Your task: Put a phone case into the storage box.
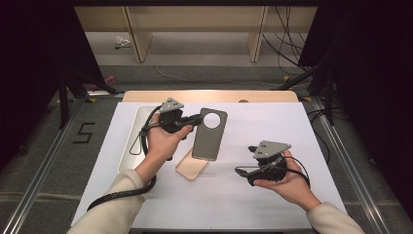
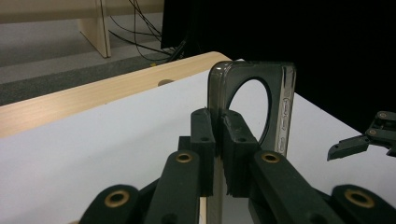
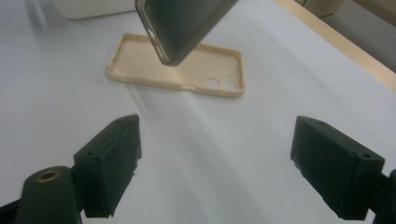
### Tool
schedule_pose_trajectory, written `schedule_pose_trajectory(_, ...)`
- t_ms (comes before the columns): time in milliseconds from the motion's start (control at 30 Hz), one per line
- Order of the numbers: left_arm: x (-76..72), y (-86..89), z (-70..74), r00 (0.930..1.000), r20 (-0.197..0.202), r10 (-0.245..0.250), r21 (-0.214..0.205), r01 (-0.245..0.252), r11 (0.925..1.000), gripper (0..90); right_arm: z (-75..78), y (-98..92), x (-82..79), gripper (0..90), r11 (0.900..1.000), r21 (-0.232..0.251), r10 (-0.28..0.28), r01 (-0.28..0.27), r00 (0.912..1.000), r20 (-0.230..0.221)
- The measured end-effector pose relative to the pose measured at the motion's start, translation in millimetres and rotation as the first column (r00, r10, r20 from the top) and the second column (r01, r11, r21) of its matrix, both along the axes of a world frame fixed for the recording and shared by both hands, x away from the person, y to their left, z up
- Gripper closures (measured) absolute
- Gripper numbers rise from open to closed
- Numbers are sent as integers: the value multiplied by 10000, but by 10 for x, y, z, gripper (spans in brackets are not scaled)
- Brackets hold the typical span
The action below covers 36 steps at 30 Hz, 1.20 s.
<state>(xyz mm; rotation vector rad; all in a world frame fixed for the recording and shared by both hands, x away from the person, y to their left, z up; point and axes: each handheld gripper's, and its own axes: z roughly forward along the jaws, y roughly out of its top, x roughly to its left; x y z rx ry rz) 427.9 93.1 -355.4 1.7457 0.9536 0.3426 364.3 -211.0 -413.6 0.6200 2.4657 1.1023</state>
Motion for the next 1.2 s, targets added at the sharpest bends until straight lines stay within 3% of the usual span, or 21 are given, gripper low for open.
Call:
schedule_pose_trajectory(800,-36,382,152,9983,497,287,-40,-285,9996,836,11,-214,-17,165,9921,911,-874,867,9962,38)
schedule_pose_trajectory(1200,-5,495,182,9968,662,441,21,-443,9990,836,5,-249,-6,165,9886,1069,-1060,1056,9944,-17)
